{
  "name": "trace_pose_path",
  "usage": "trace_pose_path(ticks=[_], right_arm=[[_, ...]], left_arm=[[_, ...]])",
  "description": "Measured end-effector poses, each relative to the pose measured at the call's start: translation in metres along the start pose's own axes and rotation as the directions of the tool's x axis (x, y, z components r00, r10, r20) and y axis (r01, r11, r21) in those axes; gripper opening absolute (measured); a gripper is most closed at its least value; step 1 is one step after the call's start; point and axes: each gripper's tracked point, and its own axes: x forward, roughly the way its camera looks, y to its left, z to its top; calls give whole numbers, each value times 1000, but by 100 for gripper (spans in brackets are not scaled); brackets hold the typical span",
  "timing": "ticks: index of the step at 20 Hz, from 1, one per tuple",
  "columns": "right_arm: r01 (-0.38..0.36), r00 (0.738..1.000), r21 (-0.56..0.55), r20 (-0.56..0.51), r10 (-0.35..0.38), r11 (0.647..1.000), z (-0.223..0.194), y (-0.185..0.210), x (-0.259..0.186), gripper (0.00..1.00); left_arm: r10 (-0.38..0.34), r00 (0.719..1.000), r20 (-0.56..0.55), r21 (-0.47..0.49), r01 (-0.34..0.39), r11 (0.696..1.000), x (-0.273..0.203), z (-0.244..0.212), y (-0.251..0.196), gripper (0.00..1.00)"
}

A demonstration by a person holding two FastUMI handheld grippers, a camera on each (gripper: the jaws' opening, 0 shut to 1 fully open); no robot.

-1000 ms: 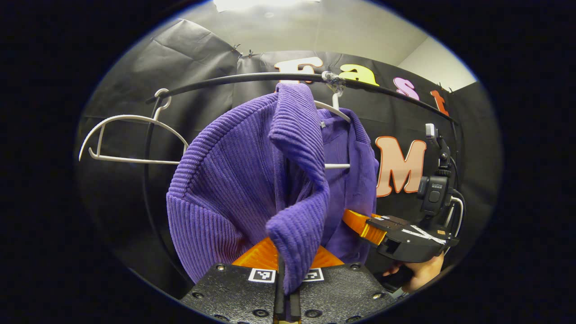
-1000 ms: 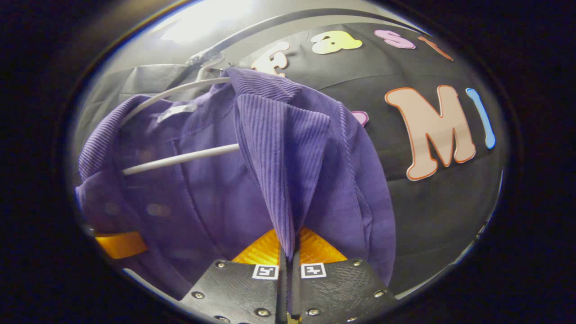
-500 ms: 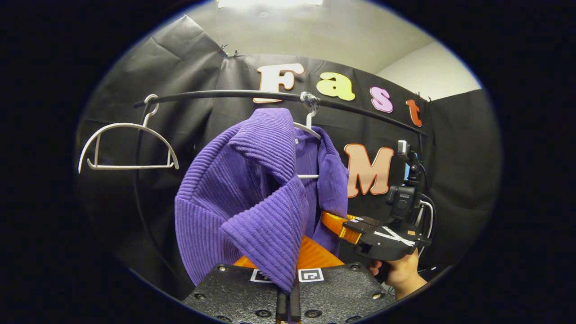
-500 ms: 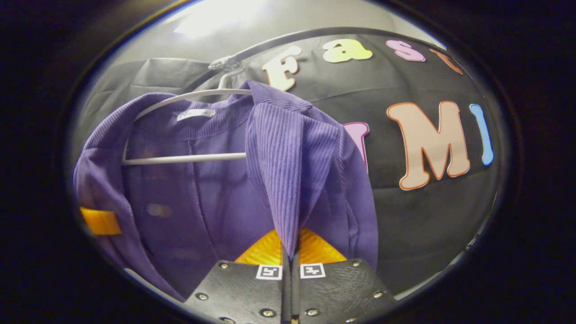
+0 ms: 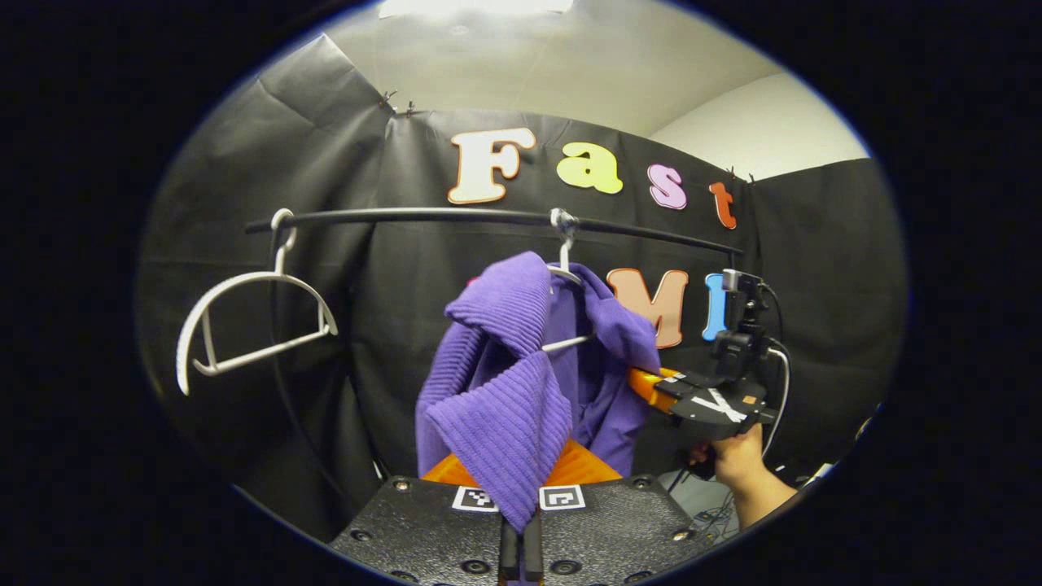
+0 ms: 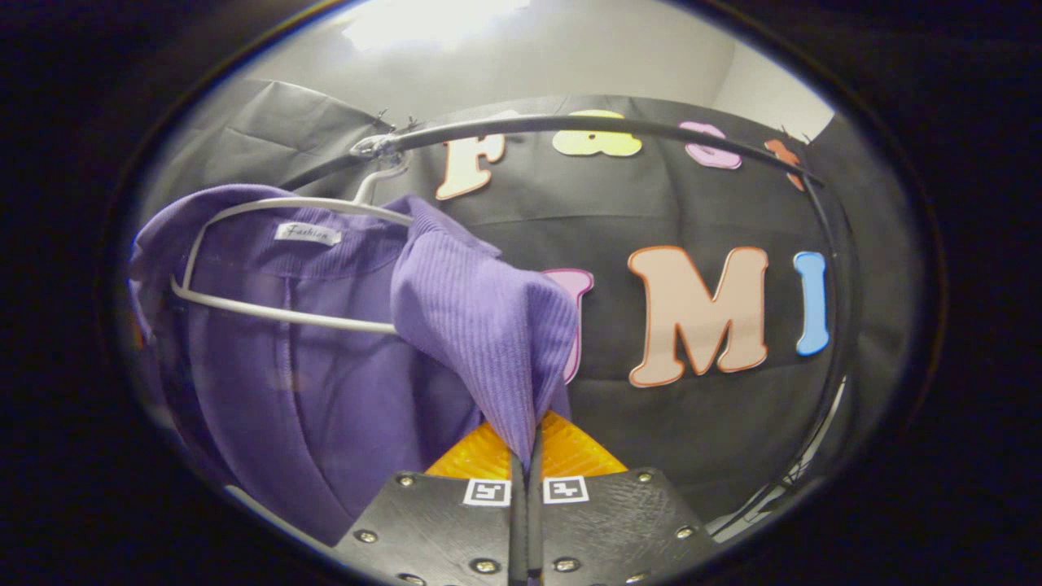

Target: Grasp the clothes on the hanger with both hands and then place them into the laundry hamper below.

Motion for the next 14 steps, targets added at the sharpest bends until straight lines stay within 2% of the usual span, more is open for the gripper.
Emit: trace_pose_path(ticks=[7,12,14], right_arm=[[113,990,-64,93,-107,991,50,-23,5,0],[152,981,-109,135,-137,982,75,-22,23,0],[169,978,-107,138,-154,980,80,-28,32,0]], left_arm=[[130,991,42,69,-132,989,4,34,68,4],[156,983,94,110,-166,980,13,54,85,4],[160,979,127,97,-173,980,18,71,89,4]])
